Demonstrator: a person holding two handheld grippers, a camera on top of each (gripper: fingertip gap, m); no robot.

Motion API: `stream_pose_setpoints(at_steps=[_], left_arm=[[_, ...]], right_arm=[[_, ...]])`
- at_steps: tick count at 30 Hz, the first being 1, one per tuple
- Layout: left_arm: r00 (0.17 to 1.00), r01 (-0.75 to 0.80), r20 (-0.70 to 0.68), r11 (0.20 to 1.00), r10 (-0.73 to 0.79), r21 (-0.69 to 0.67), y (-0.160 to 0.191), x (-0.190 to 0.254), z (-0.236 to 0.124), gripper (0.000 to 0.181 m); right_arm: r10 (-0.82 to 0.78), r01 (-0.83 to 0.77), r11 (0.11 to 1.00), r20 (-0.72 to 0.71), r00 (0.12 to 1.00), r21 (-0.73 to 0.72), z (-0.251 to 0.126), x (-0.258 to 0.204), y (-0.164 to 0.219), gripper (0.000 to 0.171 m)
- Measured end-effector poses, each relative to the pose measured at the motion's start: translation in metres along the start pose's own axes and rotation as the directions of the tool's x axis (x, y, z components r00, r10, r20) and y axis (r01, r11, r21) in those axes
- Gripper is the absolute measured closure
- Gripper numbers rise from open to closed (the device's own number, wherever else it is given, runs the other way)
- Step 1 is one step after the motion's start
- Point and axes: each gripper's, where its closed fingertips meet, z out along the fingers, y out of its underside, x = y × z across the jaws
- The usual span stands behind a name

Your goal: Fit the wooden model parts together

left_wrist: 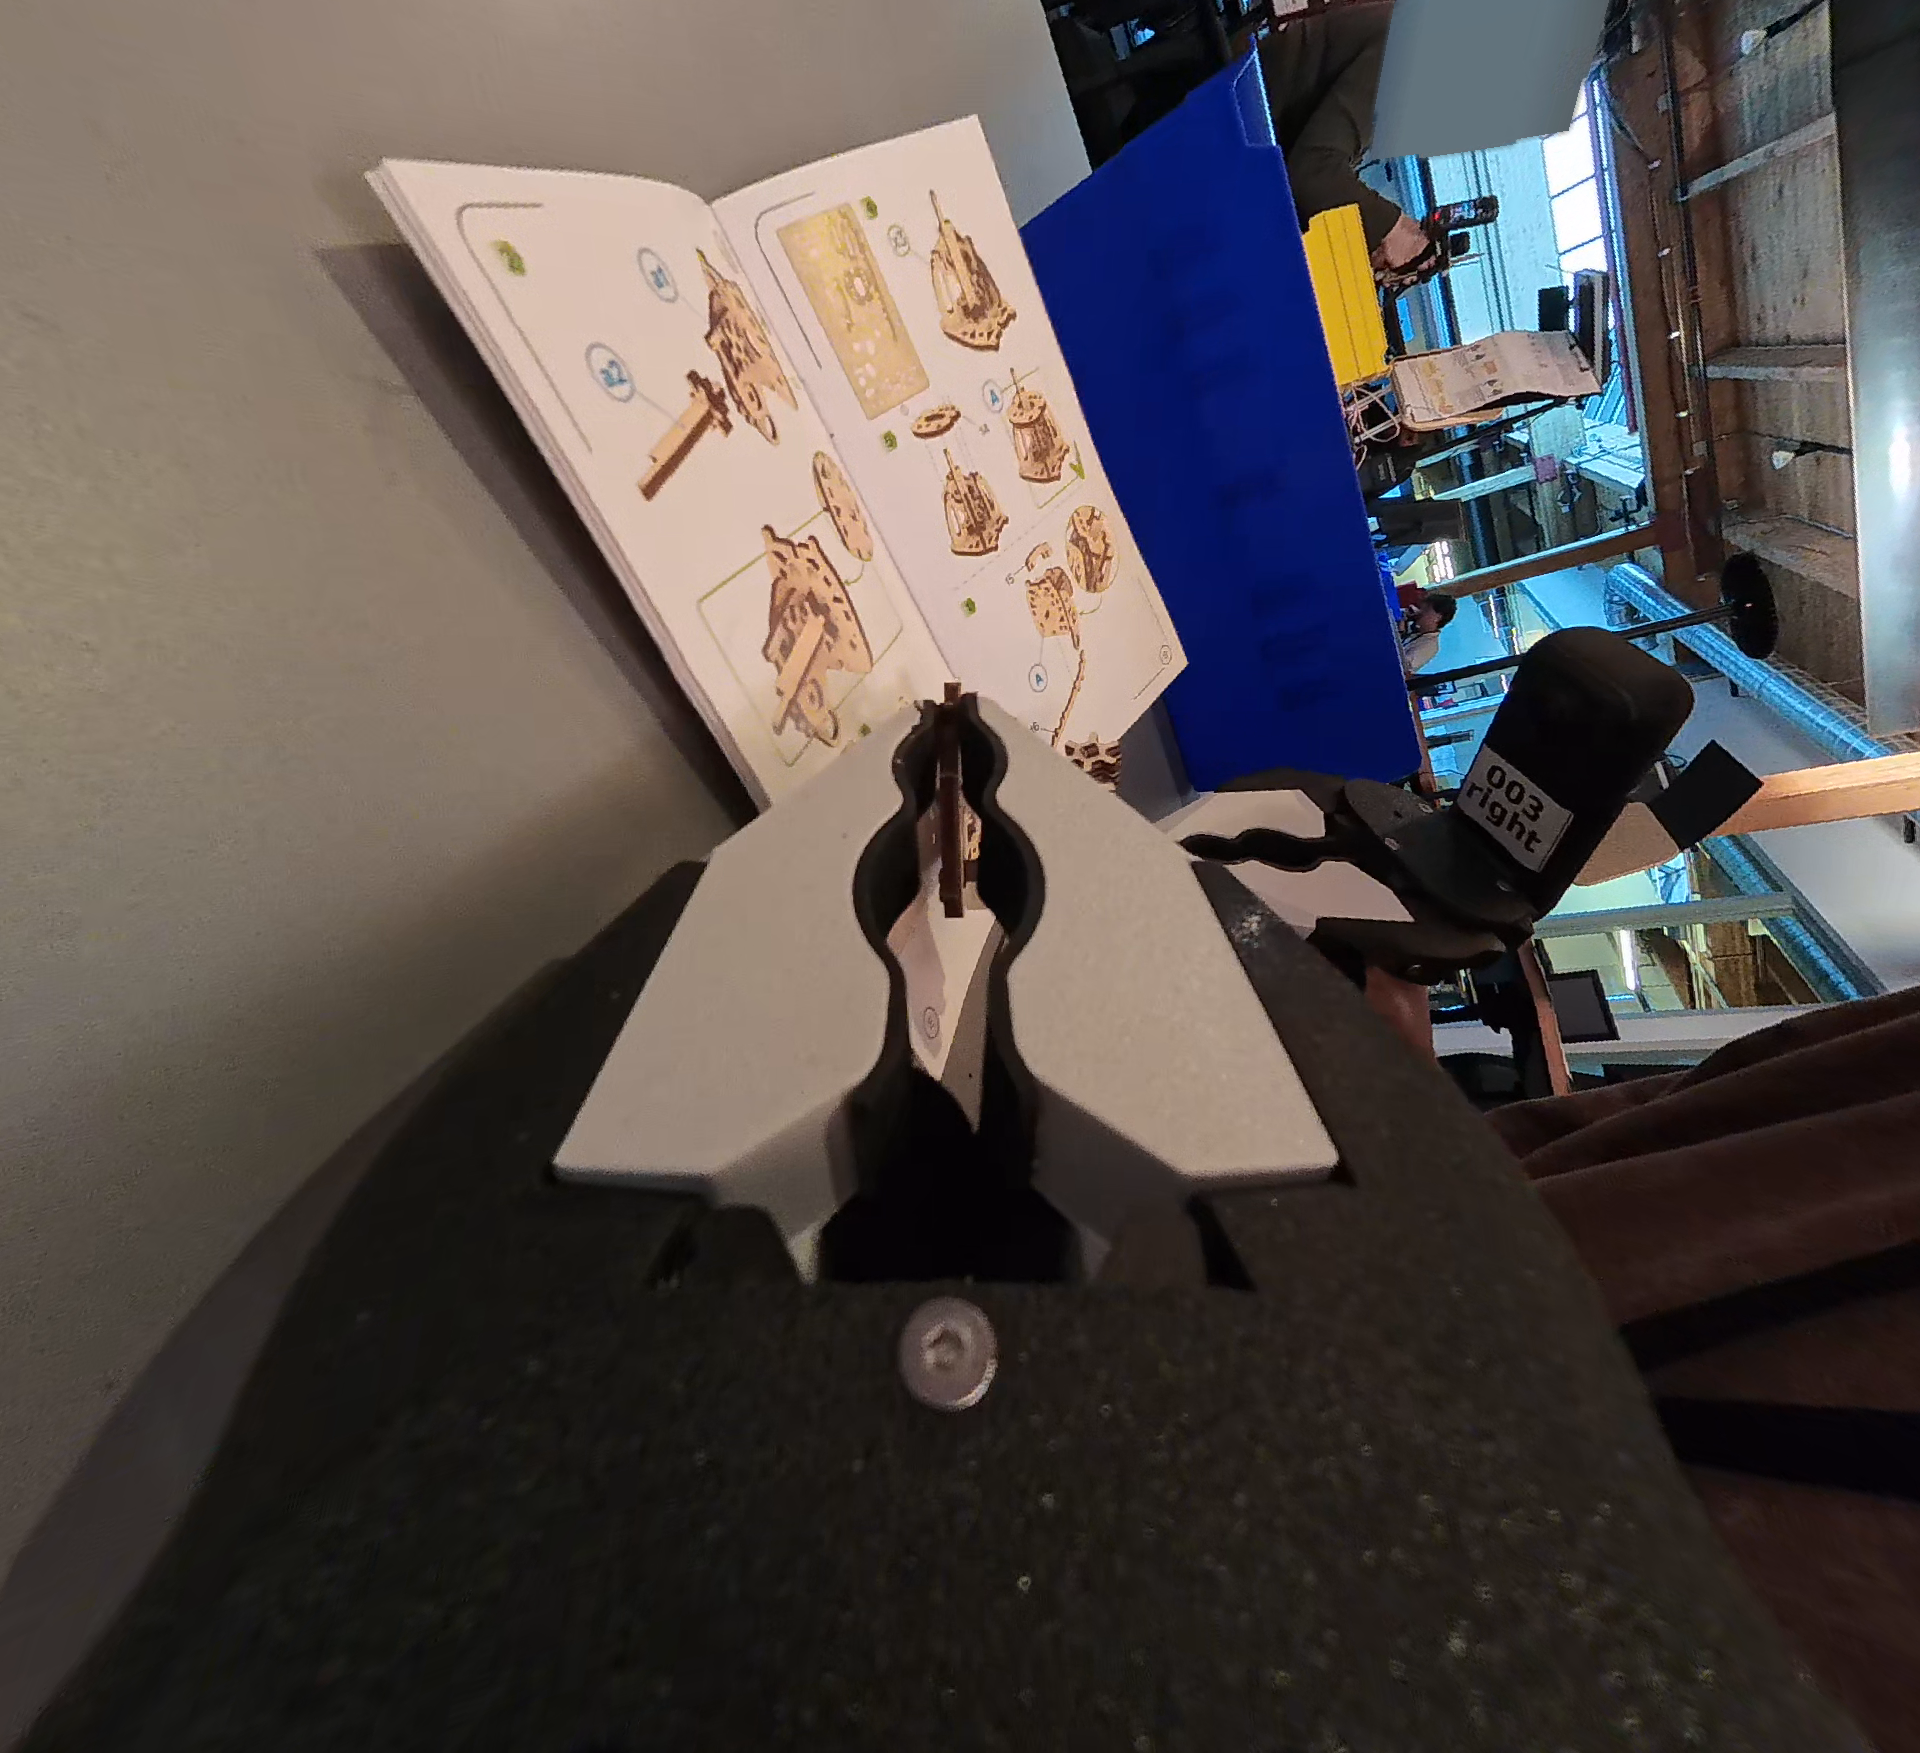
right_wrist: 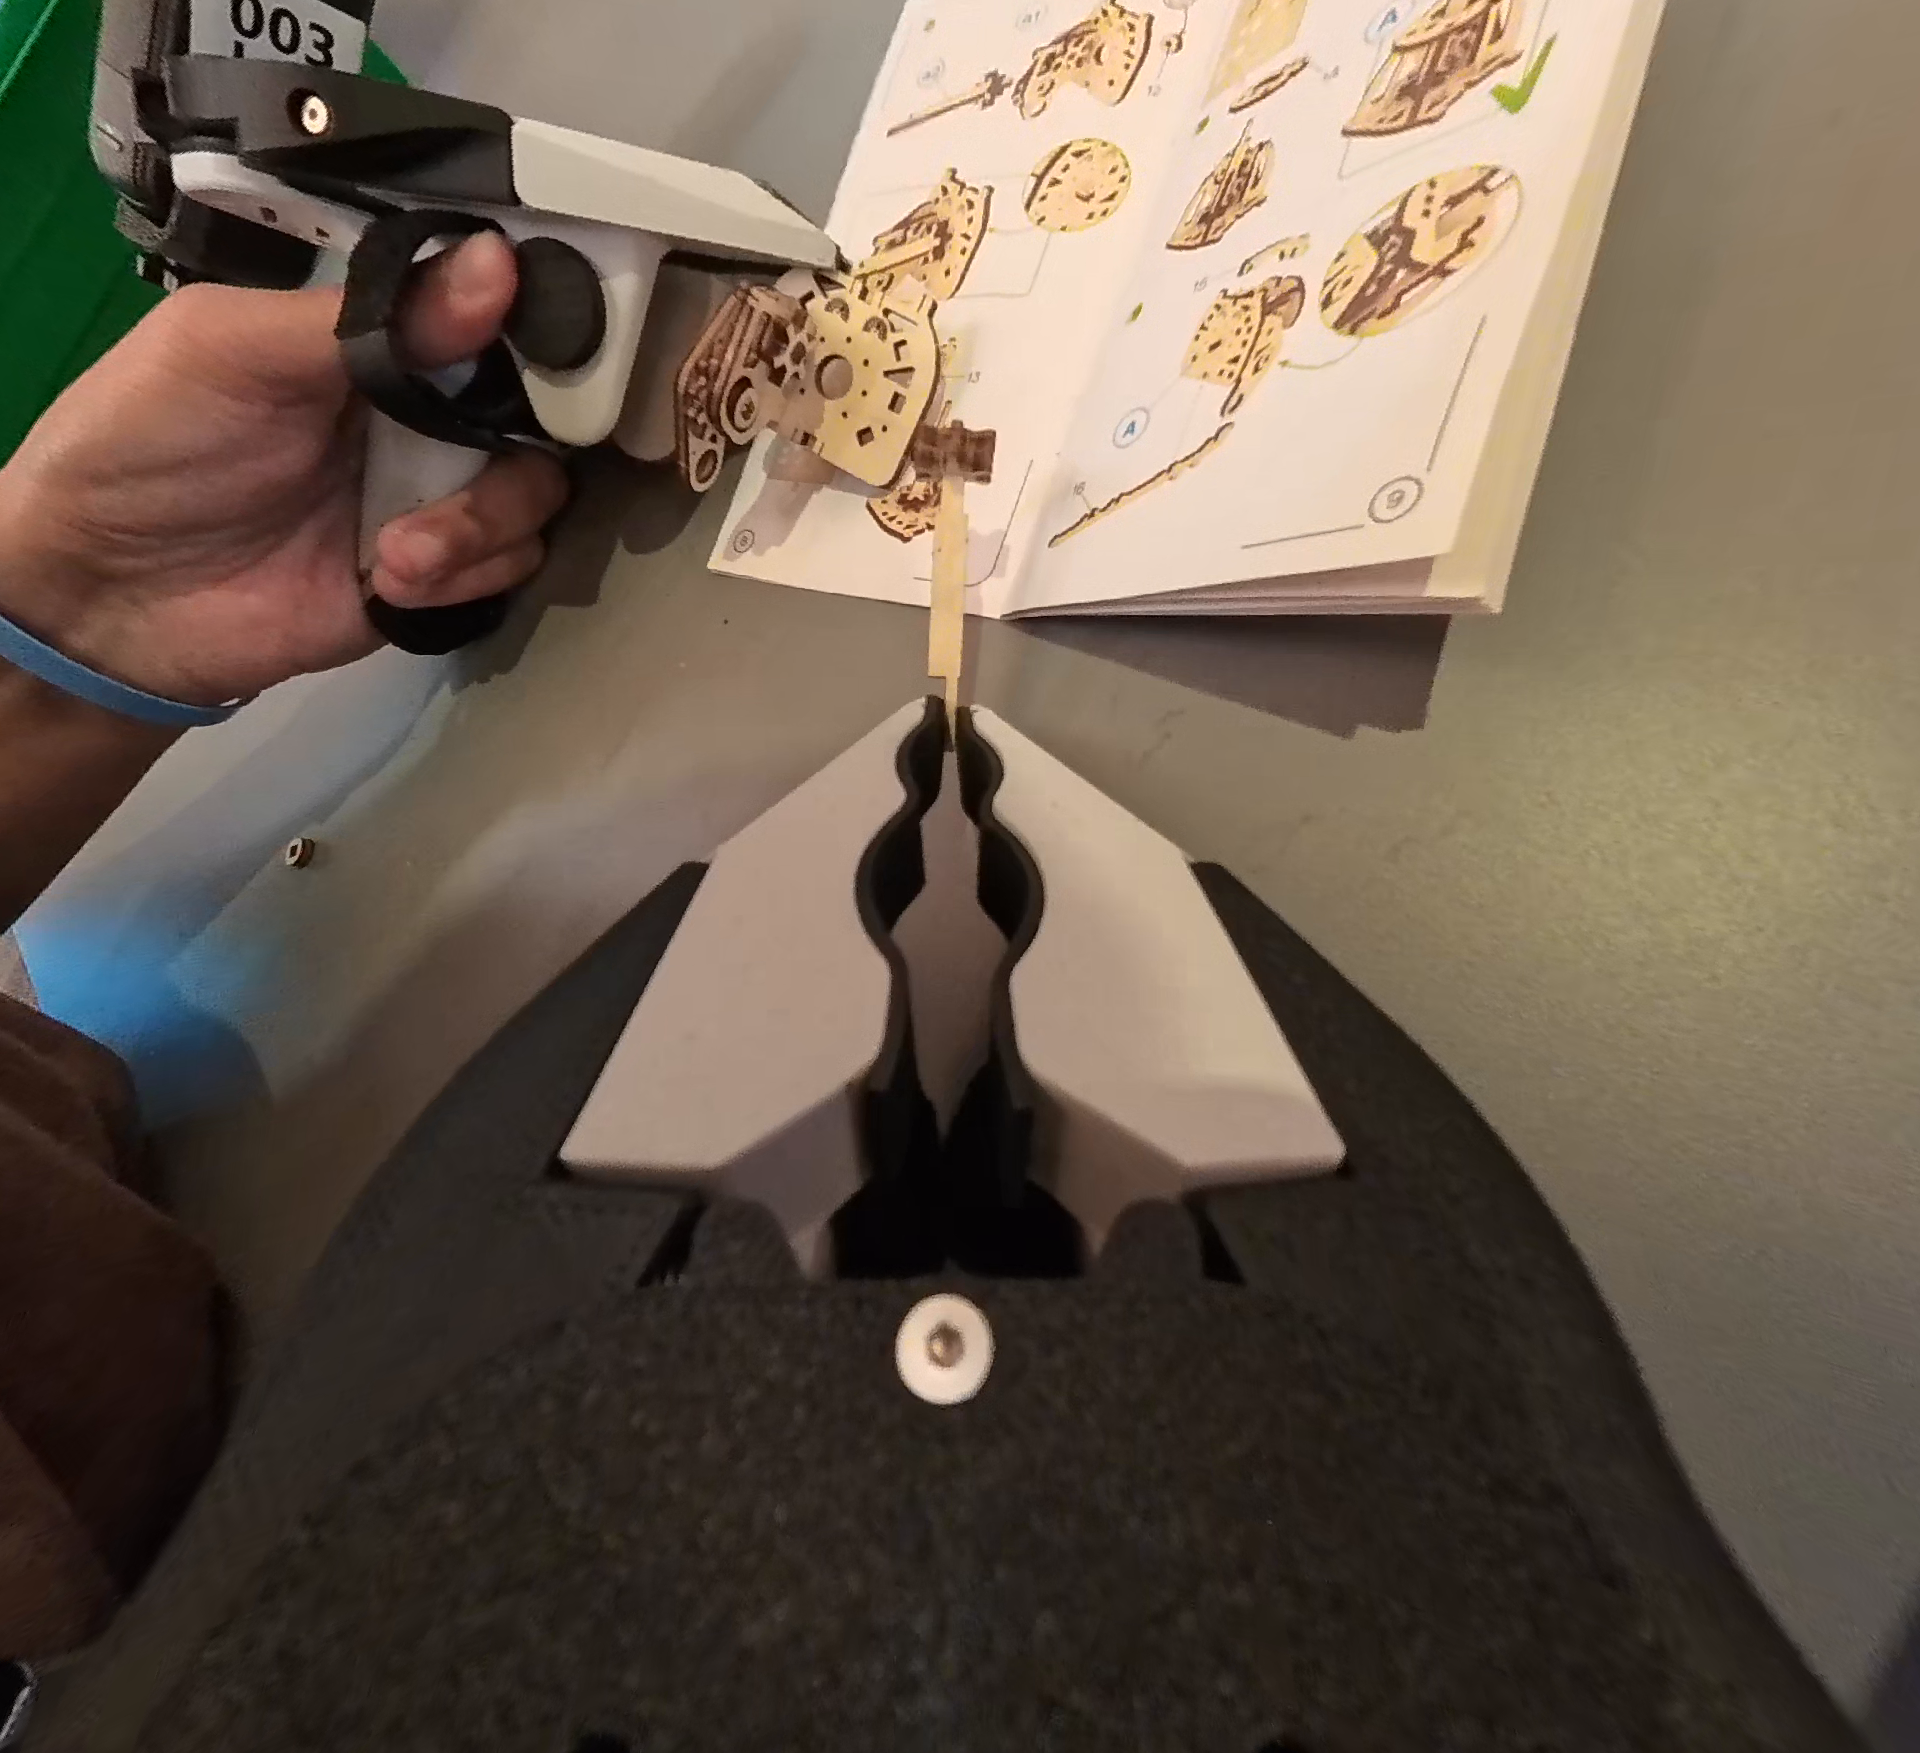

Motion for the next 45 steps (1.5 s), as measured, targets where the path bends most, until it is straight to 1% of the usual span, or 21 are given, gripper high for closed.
stream_pose_setpoints(at_steps=[14,16,18,20,21,25,27,31,34,36,38,41,43,45], left_arm=[[1.000,-0.005,-0.008,1.000,0.005,-0.006,0.000,0.002,0.001,0.180],[0.997,-0.055,-0.044,0.998,0.056,0.006,-0.002,0.010,0.001,0.180],[0.982,-0.163,-0.086,0.986,0.166,0.037,-0.003,0.024,-0.001,0.180],[0.949,-0.274,-0.138,0.958,0.284,0.083,-0.003,0.042,-0.005,0.180],[0.936,-0.306,-0.148,0.946,0.320,0.110,-0.003,0.047,-0.008,0.180],[0.930,-0.303,-0.168,0.940,0.328,0.158,-0.006,0.051,-0.017,0.180],[0.932,-0.298,-0.166,0.941,0.323,0.161,-0.007,0.051,-0.018,0.180],[0.932,-0.306,-0.154,0.939,0.329,0.156,-0.006,0.050,-0.017,0.180],[0.919,-0.332,-0.160,0.927,0.359,0.173,-0.005,0.054,-0.019,0.180],[0.893,-0.380,-0.171,0.901,0.416,0.206,-0.004,0.063,-0.023,0.180],[0.853,-0.451,-0.168,0.860,0.494,0.239,-0.002,0.073,-0.026,0.180],[0.768,-0.588,-0.103,0.759,0.633,0.278,-0.001,0.089,-0.029,0.181],[0.702,-0.665,-0.085,0.693,0.707,0.278,0.001,0.104,-0.030,0.181],[0.614,-0.749,-0.058,0.604,0.787,0.273,0.004,0.120,-0.030,0.180]], right_arm=[[-0.006,0.006,1.000,0.002,1.000,-0.017,0.001,-0.002,0.001,0.170],[0.020,-0.018,0.999,0.029,0.999,-0.047,0.004,-0.009,0.003,0.170],[0.081,-0.078,0.996,0.074,0.994,-0.051,0.006,-0.018,0.000,0.170],[0.165,-0.159,0.986,0.134,0.977,-0.053,0.006,-0.029,-0.005,0.170],[0.201,-0.196,0.980,0.164,0.966,-0.047,0.005,-0.033,-0.007,0.170],[0.310,-0.307,0.950,0.256,0.916,-0.052,-0.003,-0.044,-0.012,0.170],[0.321,-0.320,0.946,0.282,0.904,-0.051,-0.006,-0.048,-0.013,0.170],[0.300,-0.302,0.953,0.285,0.910,-0.039,-0.011,-0.053,-0.010,0.170],[0.341,-0.347,0.937,0.341,0.876,-0.043,-0.015,-0.061,-0.012,0.170],[0.390,-0.403,0.914,0.385,0.836,-0.049,-0.018,-0.064,-0.015,0.170],[0.407,-0.426,0.903,0.406,0.818,-0.046,-0.021,-0.065,-0.016,0.170],[0.417,-0.449,0.893,0.450,0.790,-0.039,-0.030,-0.072,-0.021,0.170],[0.438,-0.486,0.873,0.498,0.748,-0.039,-0.038,-0.078,-0.027,0.170],[0.461,-0.526,0.849,0.555,0.693,-0.049,-0.046,-0.084,-0.033,0.170]])
